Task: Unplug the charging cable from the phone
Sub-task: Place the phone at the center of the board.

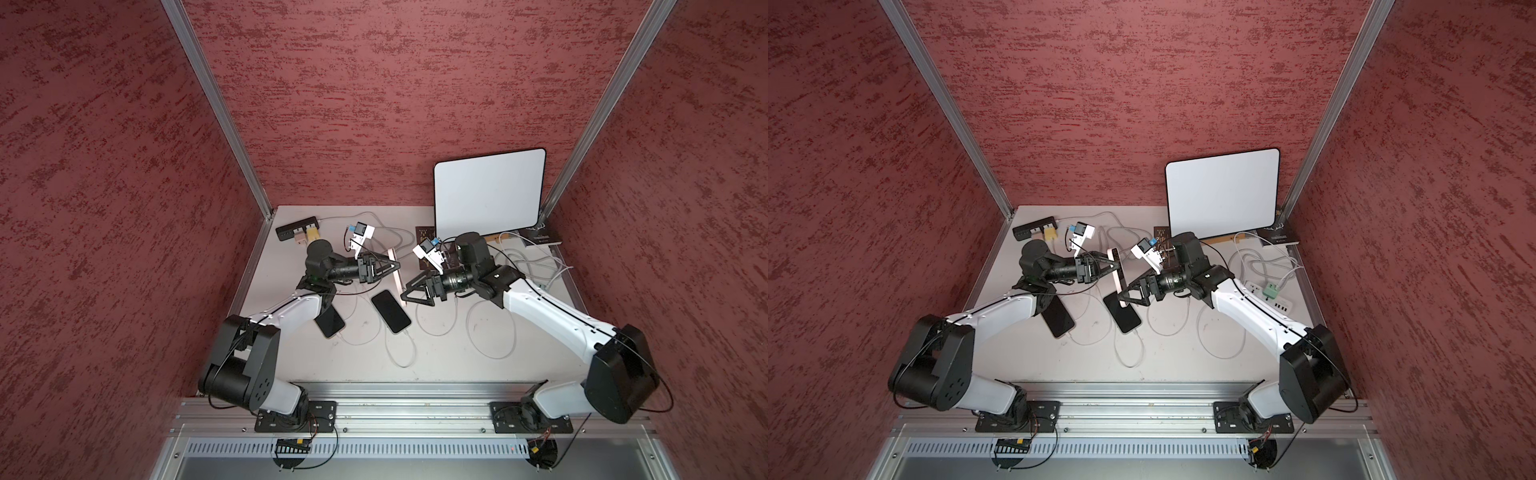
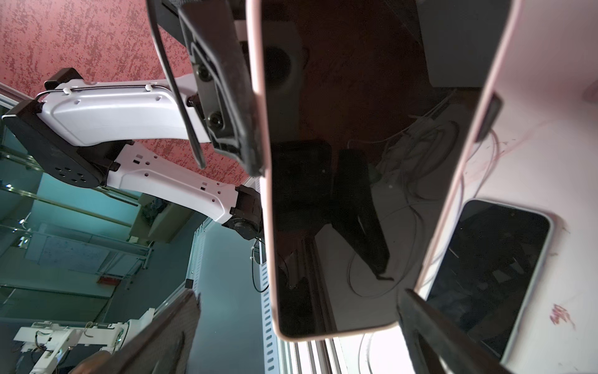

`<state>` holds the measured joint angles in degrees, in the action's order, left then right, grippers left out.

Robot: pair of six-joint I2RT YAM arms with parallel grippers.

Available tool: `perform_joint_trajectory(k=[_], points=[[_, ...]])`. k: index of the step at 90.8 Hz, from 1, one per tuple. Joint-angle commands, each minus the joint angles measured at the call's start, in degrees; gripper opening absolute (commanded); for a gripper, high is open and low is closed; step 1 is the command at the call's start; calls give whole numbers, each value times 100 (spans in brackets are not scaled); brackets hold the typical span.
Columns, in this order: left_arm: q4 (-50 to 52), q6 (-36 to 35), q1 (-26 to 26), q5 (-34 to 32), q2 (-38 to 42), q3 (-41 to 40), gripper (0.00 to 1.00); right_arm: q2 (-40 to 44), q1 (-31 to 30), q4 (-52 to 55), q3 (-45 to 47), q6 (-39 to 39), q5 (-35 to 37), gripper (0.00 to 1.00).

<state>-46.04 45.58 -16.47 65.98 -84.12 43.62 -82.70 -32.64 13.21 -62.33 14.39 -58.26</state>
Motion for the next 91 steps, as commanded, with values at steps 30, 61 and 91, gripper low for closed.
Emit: perform_joint_trajectory(k=[30,61,91], points=[[-256,-58,-88,83,165,209,2,-353,-145,-455,-192,88,50,96],[-198,-84,-112,120,310,199,2,-540,-146,-346,-236,20,455,96],[117,-330,-110,120,432,174,2,-634,-145,-499,-245,68,473,94]])
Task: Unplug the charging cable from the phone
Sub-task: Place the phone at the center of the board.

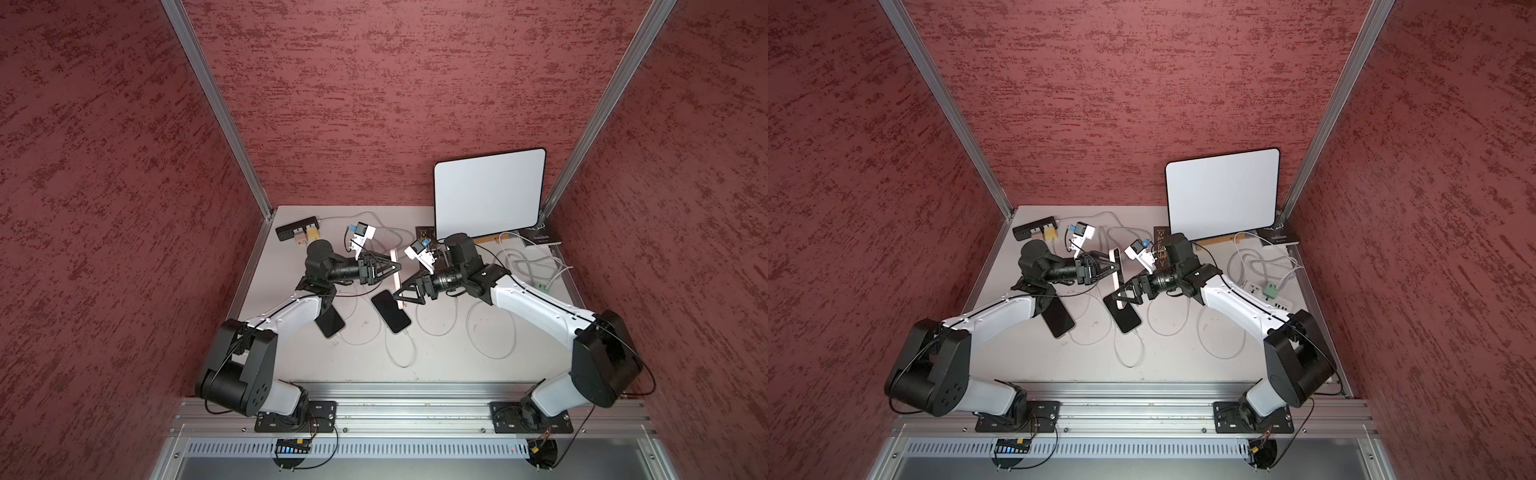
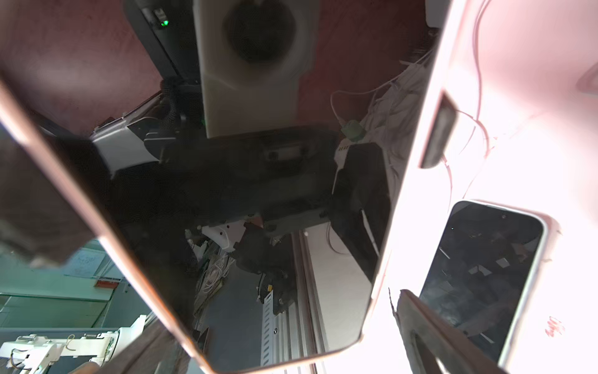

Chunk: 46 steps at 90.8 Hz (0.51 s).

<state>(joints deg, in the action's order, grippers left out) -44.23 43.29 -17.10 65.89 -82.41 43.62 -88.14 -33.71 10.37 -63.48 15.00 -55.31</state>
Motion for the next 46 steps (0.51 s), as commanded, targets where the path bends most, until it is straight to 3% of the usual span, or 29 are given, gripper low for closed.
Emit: perform_joint_trajectory(k=[1,37,46], points=[[-58,-105,-47,132,265,174,2,-98,-38,-240,-125,18,174,93],[-16,-182,-38,109,243,152,5,-100,-39,-685,6,222,1,60],[-7,-201,-38,102,242,149,12,-65,-39,-688,14,206,3,52]])
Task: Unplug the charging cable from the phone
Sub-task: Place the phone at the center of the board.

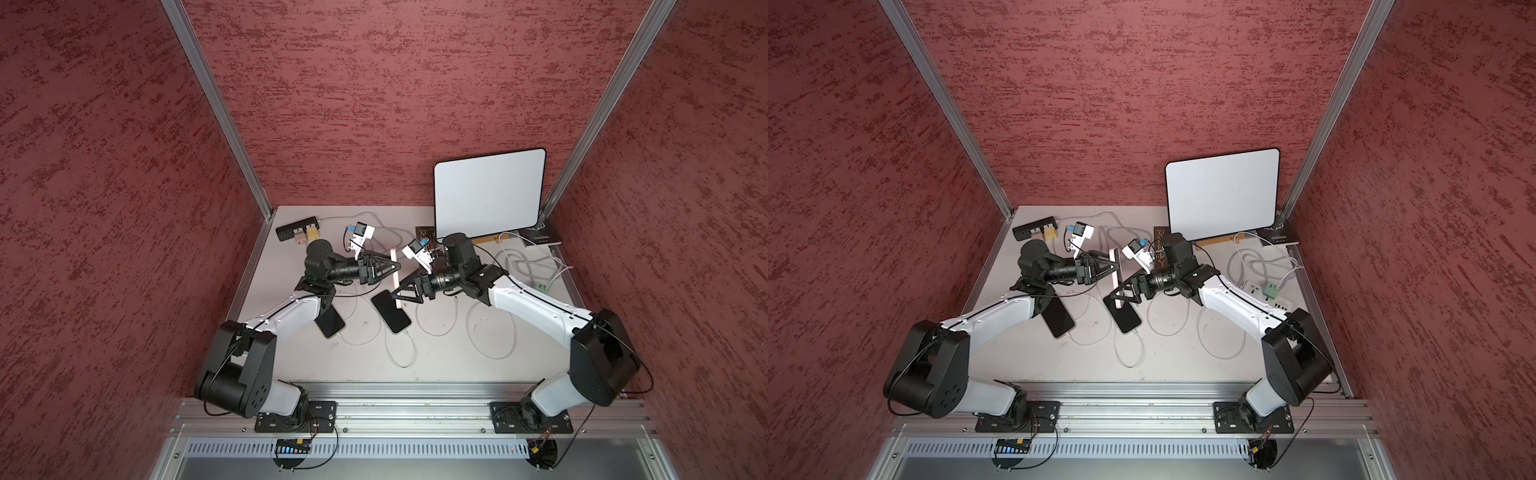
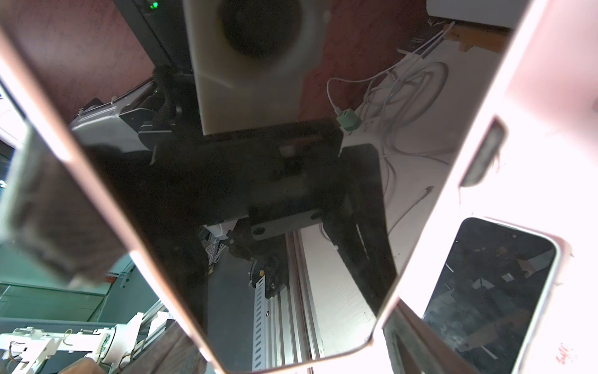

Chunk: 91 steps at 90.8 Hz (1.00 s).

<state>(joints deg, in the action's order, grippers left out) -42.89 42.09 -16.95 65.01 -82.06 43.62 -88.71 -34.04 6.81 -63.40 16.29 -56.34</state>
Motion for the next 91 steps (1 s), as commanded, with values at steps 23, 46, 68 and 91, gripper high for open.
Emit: perform_joint_trajectory(k=[23,46,68,91], points=[[-107,-126,99,-36,227,59,99,93,3,-26,-13,-135,306,38],[284,-131,636,-1215,445,-281,100,138,16,873,-169,-300,1216,34],[401,-109,910,-1722,563,-519,100,53,12,2122,-473,-333,2330,30],[895,-402,920,-2105,660,-497,100,-208,3,3568,-1001,-260,3614,29]])
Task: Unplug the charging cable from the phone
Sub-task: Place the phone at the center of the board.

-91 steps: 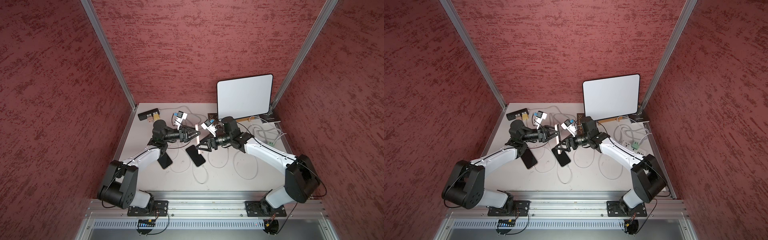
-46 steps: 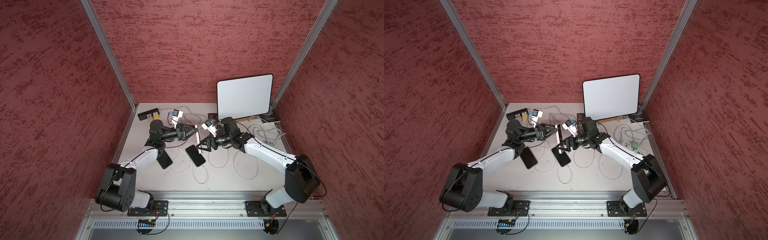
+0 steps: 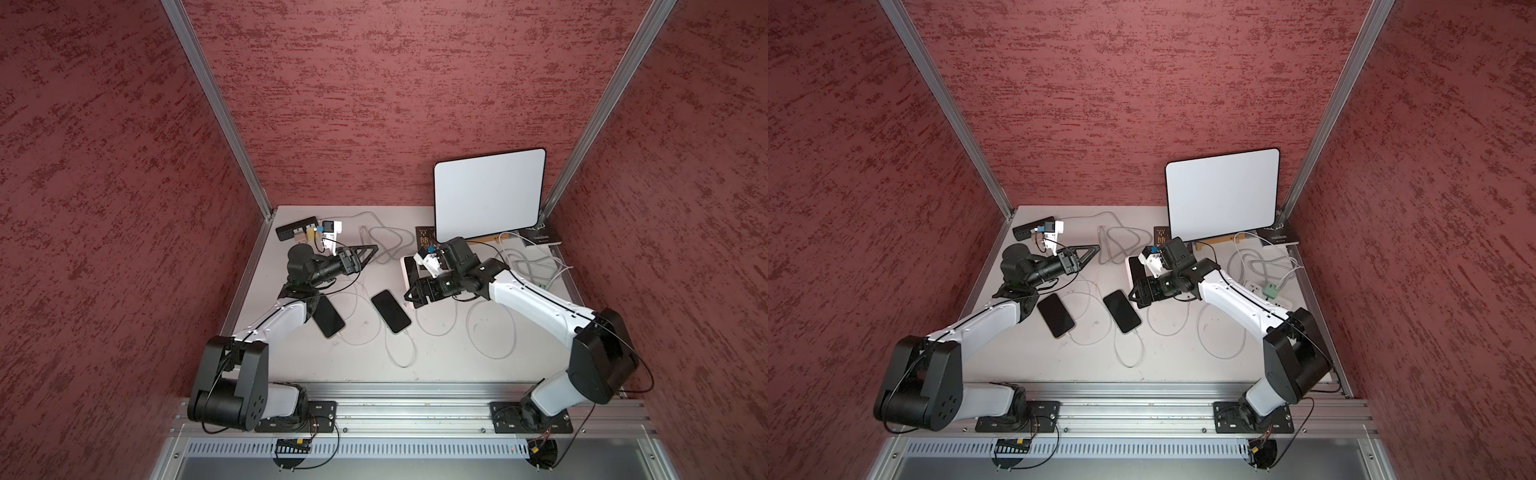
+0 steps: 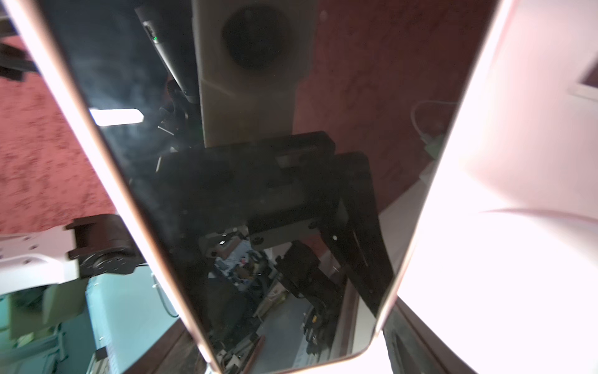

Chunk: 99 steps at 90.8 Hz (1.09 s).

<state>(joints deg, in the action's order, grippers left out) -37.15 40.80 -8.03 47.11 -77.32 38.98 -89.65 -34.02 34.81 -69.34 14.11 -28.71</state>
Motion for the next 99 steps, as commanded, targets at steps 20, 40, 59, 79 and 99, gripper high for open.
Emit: perform_joint_trajectory(k=[20,40,59,79,99], points=[[875,-608,14,-743,401,2,100,-530,-8,1917,-866,-62,2043,29],[1251,-777,21,-950,528,4,100,-1095,-8,2652,-1062,-173,2876,29],[1319,-819,16,-1045,575,4,100,-1596,-16,2912,-1064,-207,3147,32],[1339,-824,20,-1071,612,13,100,-1893,-17,2935,-1030,-207,3300,33],[1398,-852,21,-1120,688,4,100,-2143,-17,2911,-964,-207,3342,35]])
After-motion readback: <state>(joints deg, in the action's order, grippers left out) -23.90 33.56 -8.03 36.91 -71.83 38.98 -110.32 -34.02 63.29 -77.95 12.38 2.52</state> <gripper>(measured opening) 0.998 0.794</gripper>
